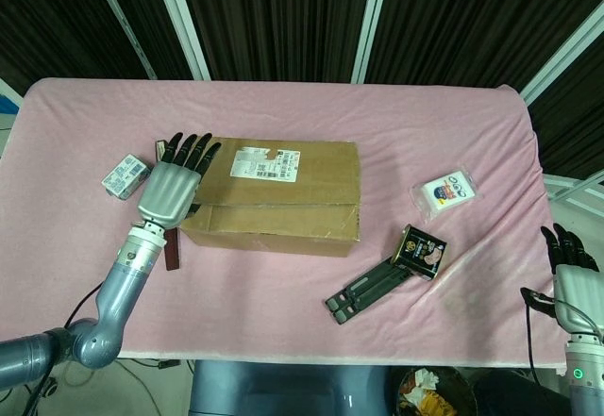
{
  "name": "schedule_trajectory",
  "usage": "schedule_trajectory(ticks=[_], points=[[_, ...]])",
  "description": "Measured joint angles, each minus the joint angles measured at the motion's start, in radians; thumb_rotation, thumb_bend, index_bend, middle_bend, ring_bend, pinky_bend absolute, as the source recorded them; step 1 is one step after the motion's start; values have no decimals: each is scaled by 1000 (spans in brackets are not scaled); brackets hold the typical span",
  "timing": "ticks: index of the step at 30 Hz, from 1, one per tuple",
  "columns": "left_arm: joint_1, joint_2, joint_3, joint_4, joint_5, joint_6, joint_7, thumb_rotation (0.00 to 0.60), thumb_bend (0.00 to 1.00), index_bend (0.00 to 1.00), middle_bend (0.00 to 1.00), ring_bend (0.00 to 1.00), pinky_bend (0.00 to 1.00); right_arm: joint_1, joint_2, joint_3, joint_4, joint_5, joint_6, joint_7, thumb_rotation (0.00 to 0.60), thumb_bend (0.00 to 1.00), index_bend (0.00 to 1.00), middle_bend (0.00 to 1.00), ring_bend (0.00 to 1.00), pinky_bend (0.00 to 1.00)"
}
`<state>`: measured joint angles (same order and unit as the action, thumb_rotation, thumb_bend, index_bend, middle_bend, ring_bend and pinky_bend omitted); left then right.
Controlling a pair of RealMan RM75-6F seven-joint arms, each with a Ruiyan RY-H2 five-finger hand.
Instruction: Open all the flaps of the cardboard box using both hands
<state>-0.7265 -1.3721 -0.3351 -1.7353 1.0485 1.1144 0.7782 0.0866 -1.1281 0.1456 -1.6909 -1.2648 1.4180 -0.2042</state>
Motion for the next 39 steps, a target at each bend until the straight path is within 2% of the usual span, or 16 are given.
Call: schedule_trajectory(ticks=[7,13,21,31,34,39], points=[[-59,9,-56,41,9,5,-6,600,297,0,0,0,0,2,1,3,-3,12,-6,8,600,250,0,0,15,229],[-126,14,-114,129,-23,-15,-7,600,297,0,0,0,0,8,-5,10,-5,35,-18,11,600,251,0,0,14,229],[-239,-13,-171,335,-84,-70,-6,600,297,0,0,0,0,13,-12,15,-2,58,-24,2,600,251,0,0,15,229],[-350,-97,-188,646,-161,-139,-28,600,298,0,0,0,0,15,-21,25,-1,97,-21,-22,600,251,0,0,15,229],[-348,-101,-184,660,-163,-137,-70,600,296,0,0,0,0,17,-22,25,5,101,-23,-34,600,251,0,0,15,229],[-290,-57,-170,582,-141,-96,-138,600,249,0,0,0,0,24,-28,22,15,107,-29,-54,600,250,0,0,15,229]])
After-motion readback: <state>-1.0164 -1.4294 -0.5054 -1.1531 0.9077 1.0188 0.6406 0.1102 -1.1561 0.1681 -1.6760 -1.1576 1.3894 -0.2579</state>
